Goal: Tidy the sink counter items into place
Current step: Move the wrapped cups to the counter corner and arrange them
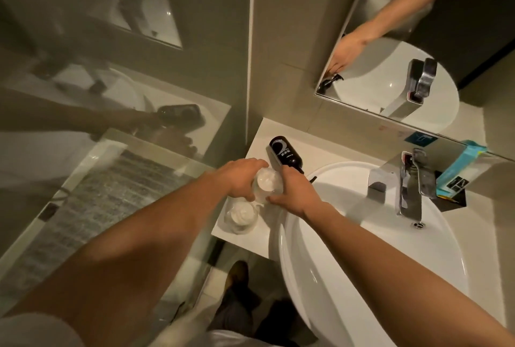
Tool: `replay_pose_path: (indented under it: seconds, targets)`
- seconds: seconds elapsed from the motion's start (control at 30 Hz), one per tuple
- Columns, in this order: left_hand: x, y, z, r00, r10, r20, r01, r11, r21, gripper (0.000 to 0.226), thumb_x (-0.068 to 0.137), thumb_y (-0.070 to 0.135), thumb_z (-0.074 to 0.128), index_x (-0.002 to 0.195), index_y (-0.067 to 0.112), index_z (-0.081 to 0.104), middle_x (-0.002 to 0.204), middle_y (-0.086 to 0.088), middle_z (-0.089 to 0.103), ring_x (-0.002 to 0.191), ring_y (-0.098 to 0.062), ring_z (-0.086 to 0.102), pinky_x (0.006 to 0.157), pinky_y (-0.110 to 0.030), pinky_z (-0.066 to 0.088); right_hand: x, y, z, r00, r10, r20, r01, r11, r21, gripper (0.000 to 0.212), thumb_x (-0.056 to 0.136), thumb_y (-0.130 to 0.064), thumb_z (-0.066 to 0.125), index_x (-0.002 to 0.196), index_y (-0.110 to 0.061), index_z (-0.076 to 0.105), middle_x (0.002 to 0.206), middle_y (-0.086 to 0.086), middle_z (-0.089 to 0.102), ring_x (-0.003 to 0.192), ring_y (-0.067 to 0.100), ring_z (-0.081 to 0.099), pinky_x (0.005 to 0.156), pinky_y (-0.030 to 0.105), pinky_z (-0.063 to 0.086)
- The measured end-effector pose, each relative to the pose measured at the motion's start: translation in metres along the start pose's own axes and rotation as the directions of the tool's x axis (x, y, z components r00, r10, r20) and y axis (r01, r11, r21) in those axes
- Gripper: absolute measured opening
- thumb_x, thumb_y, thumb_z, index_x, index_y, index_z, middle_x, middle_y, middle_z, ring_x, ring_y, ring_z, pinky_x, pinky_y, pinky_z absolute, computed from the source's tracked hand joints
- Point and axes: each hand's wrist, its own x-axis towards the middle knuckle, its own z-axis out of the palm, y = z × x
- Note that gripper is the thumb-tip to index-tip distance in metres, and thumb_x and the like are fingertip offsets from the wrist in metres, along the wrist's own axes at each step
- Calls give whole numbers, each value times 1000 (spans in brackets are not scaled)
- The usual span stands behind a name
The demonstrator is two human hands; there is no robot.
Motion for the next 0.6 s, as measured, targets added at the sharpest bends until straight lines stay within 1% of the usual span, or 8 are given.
replay_pose_path:
  seconds: [0.1, 0.17, 0.27, 0.33, 0.4, 0.47, 0.53, 0.6]
  targets:
    - [4, -2, 6, 1000, -3, -21, 2, 997, -72, 81, 69, 28, 88, 139, 33, 46, 130, 5, 62, 118, -24, 59, 96, -46, 50, 4, -1, 6, 1000, 20, -20, -20, 1000, 20, 58, 68, -37, 84, 113, -19, 52, 103, -3, 53, 86, 16, 52, 73, 31, 40]
    - [6, -3, 9, 998, -17, -55, 9, 991, -133, 73, 71, 27, 87, 133, 33, 51, 122, 4, 65, 110, -23, 61, 89, -42, 52, 6, -2, 10, 999, 26, -27, -26, 999, 28, 54, 71, -37, 83, 113, -19, 54, 102, -2, 53, 88, 18, 56, 73, 31, 41]
    - [8, -6, 12, 996, -25, -88, 7, 982, -191, 60, 72, 27, 87, 122, 32, 55, 112, 3, 67, 96, -20, 60, 75, -33, 45, 7, -3, 13, 999, 28, -34, -27, 999, 40, 49, 74, -38, 82, 109, -18, 55, 101, 0, 56, 90, 21, 60, 72, 31, 43]
    - [7, -7, 12, 996, -22, -87, 3, 976, -217, 57, 72, 26, 88, 119, 31, 55, 108, 2, 67, 94, -22, 61, 75, -35, 47, 6, -4, 13, 999, 17, -48, -15, 999, 43, 47, 74, -38, 81, 108, -18, 55, 101, 1, 59, 89, 21, 60, 71, 31, 42]
    - [6, -7, 8, 996, -23, -88, -1, 966, -259, 56, 71, 25, 88, 116, 31, 55, 104, 2, 66, 93, -24, 62, 80, -39, 53, 3, -6, 8, 998, 6, -66, -2, 998, 55, 48, 73, -39, 81, 109, -19, 55, 104, 2, 61, 90, 21, 59, 72, 31, 42]
    - [4, -5, 1, 994, -15, -108, -18, 955, -296, 56, 69, 24, 88, 113, 33, 54, 102, 2, 65, 92, -24, 63, 82, -42, 55, -1, -10, -1, 996, 0, -91, 8, 996, 88, 50, 71, -39, 81, 110, -20, 56, 106, 1, 62, 90, 21, 60, 72, 32, 44]
    - [1, -2, -10, 989, 11, -148, -57, 948, -314, 57, 67, 24, 89, 110, 35, 53, 101, 6, 65, 91, -21, 62, 80, -40, 54, -6, -14, -16, 992, -12, -126, 28, 991, 129, 51, 69, -41, 81, 110, -21, 58, 103, -2, 62, 88, 19, 59, 72, 32, 46]
    - [-2, 2, -23, 981, 49, -188, -107, 944, -312, 59, 66, 27, 90, 108, 39, 52, 101, 10, 64, 91, -16, 62, 79, -36, 52, -12, -19, -34, 985, -36, -170, 63, 986, 156, 52, 67, -39, 81, 111, -21, 60, 100, -5, 60, 87, 18, 58, 71, 30, 43]
